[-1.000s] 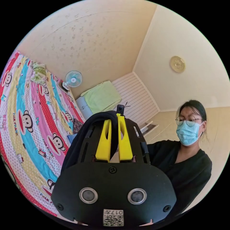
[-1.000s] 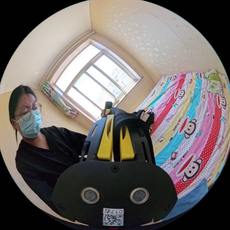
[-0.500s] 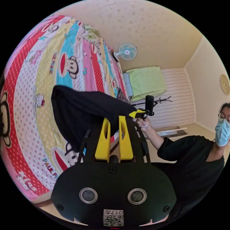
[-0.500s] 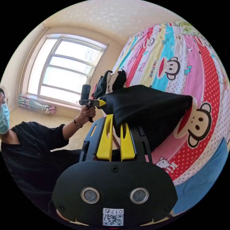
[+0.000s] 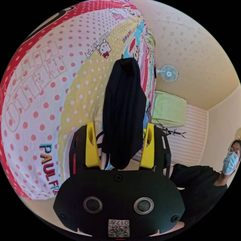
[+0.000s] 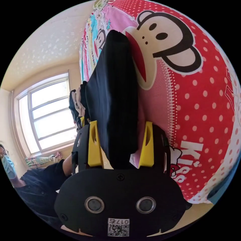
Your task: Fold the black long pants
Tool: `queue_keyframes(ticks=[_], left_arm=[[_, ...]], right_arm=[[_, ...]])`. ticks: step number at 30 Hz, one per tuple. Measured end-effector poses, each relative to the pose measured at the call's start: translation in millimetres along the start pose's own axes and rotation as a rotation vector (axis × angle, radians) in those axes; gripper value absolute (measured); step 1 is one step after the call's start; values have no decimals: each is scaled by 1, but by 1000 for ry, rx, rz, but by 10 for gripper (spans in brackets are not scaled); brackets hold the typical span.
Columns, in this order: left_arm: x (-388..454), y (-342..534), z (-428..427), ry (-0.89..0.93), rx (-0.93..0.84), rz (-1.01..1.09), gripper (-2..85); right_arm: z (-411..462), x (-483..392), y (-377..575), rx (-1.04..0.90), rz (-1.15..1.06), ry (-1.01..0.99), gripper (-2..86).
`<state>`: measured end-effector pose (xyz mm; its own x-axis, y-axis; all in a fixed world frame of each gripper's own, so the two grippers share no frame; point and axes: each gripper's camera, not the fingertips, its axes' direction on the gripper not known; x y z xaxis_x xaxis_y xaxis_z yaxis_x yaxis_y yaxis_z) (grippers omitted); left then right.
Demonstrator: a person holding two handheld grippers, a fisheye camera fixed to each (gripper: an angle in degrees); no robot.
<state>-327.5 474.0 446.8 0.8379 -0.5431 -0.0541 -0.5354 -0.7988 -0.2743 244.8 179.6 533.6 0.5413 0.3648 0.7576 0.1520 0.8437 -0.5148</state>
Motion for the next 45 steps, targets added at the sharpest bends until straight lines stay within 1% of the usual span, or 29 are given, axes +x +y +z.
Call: queue_keyframes(ticks=[1, 2, 3, 4, 5, 7, 10, 12, 14, 18, 20, 24, 26, 27, 28, 29, 30, 32, 33, 34, 35, 36, 37, 38, 39, 41, 42, 44, 45], left_arm=[[3, 1, 1, -92, 27, -28, 215], [9, 8, 2, -126, 58, -7, 197], [12, 12, 2, -131, 74, 0, 189], [15, 21, 9, -114, 48, -5, 174], [16, 30, 21, -73, -5, -36, 159], [16, 50, 28, -39, 2, -118, 148], [41, 77, 15, -26, 22, -141, 122], [71, 88, 9, 2, -50, -88, 114], [122, 103, 4, 69, -151, 1, 112], [218, 113, 9, 136, -223, 97, 113], [285, 108, 24, 158, -250, 170, 112], [383, 92, 72, 212, -343, 321, 112], [438, 84, 123, 221, -412, 417, 114], [447, 81, 139, 220, -430, 425, 115], [461, 74, 176, 215, -472, 408, 118], [465, 66, 218, 195, -529, 351, 124], [463, 63, 240, 178, -566, 320, 128], [430, 50, 321, 147, -779, 130, 130], [415, 50, 335, 183, -831, 62, 118], [385, 51, 345, 268, -873, -81, 92], [358, 54, 334, 329, -819, -203, 67], [345, 55, 322, 347, -771, -250, 54], [323, 55, 292, 360, -681, -314, 22], [304, 53, 257, 345, -610, -344, 3], [296, 51, 237, 328, -580, -345, -1], [276, 41, 147, 193, -470, -302, -8], [274, 39, 123, 147, -442, -278, -8], [279, 38, 23, -63, -321, -174, -9], [282, 39, 1, -112, -289, -151, -10]], right_arm=[[3, -5, 1, 29, 16, 54, 219], [6, -11, 6, 60, -6, 58, 219], [8, -14, 9, 65, -21, 54, 219], [19, -18, 13, 18, -29, 34, 213], [30, -21, 18, -6, -26, 61, 204], [36, -22, 24, -13, -1, 71, 181], [40, 0, 34, -113, 102, -252, 149], [30, -1, 46, -138, 67, -340, 140], [-1, -14, 64, -137, -14, -406, 130], [-58, -42, 83, -89, -148, -454, 117], [-100, -60, 91, -46, -244, -414, 112], [-166, -76, 108, 48, -377, -321, 111], [-203, -69, 121, 115, -424, -268, 114], [-210, -64, 123, 127, -414, -255, 115], [-223, -50, 124, 149, -361, -228, 119], [-233, -30, 125, 174, -284, -174, 124], [-236, -18, 124, 188, -237, -129, 127], [-241, 36, 130, 242, 98, 99, 133], [-240, 47, 134, 233, 184, 162, 132], [-235, 60, 144, 213, 315, 264, 119], [-227, 61, 155, 230, 339, 298, 98], [-222, 59, 160, 246, 329, 294, 91], [-208, 56, 169, 265, 316, 271, 75], [-188, 56, 175, 248, 327, 254, 55], [-177, 55, 177, 231, 334, 250, 45], [-123, 53, 181, 162, 358, 220, 22], [-108, 52, 180, 147, 355, 203, 18], [-50, 38, 172, 115, 331, 133, 10], [-37, 33, 168, 111, 321, 124, 10]])
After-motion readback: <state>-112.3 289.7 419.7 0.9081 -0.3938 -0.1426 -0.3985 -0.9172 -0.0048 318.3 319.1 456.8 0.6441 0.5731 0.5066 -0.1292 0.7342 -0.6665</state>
